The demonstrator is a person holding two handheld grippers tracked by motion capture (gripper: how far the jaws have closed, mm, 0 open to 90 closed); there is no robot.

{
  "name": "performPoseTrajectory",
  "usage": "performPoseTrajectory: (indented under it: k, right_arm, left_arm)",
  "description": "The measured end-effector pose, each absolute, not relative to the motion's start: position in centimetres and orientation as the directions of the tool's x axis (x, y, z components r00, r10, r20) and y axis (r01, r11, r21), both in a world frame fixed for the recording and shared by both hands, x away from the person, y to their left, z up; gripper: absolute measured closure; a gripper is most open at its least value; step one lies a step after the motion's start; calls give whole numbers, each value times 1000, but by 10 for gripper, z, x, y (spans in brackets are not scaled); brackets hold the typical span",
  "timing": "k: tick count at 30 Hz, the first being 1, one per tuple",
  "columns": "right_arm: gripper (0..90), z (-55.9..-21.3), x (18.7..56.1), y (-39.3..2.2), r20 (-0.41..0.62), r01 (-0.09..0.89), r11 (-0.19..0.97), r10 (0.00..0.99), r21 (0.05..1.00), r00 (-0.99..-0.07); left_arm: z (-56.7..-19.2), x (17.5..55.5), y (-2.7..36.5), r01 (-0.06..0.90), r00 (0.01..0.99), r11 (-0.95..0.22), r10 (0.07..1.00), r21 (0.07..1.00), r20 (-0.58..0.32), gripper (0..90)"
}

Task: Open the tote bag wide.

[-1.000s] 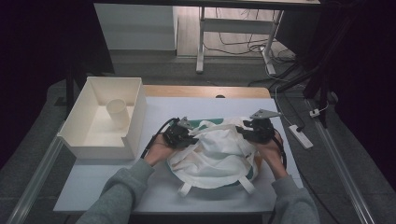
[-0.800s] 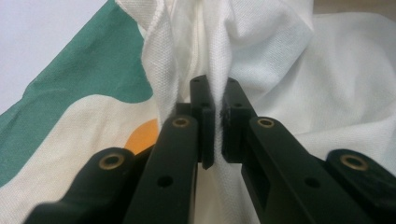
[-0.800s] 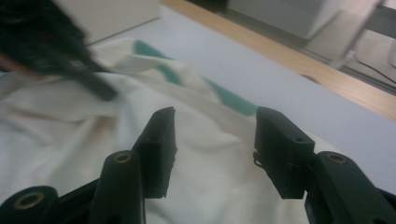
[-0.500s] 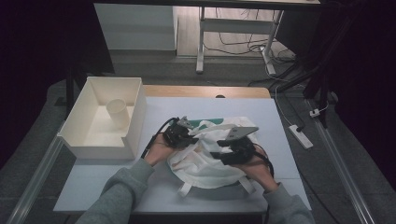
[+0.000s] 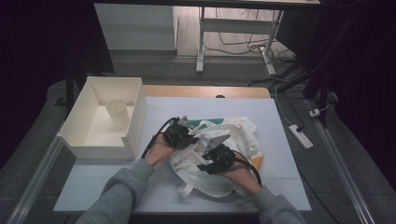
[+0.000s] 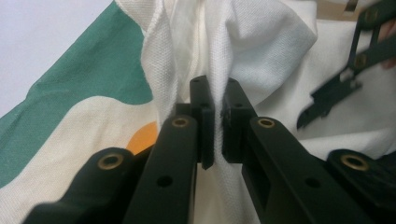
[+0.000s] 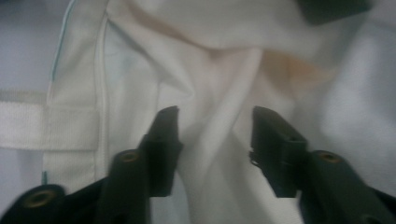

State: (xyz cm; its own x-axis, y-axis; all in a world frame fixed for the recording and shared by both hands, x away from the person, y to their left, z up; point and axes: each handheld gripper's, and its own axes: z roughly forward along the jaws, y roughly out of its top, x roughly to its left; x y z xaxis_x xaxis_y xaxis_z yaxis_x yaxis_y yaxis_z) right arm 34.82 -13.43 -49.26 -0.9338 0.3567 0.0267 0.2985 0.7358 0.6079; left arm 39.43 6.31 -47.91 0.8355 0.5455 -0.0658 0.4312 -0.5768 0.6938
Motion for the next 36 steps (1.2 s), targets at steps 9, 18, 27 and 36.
performPoseTrajectory:
  k: [9, 18, 27, 36]
  right_arm:
    - [873, -491, 336, -134, -22, 246, 762, 322, 599, -946]
    - [879, -476, 311, -131, -52, 179, 770, 265, 612, -963]
    - [878, -476, 296, -125, -29, 171, 771, 238, 613, -971]
    - [877, -492, 296, -120, -5, 167, 790, 210, 590, -978]
  left_arm:
    - [-477, 396, 66, 445, 806, -531, 588, 721, -64, 856]
    - [-474, 399, 75, 453, 786, -496, 614, 741, -70, 859]
    - [-477, 405, 86, 480, 757, -469, 648, 741, -80, 861]
    - [-482, 408, 85, 488, 756, -474, 650, 733, -83, 861]
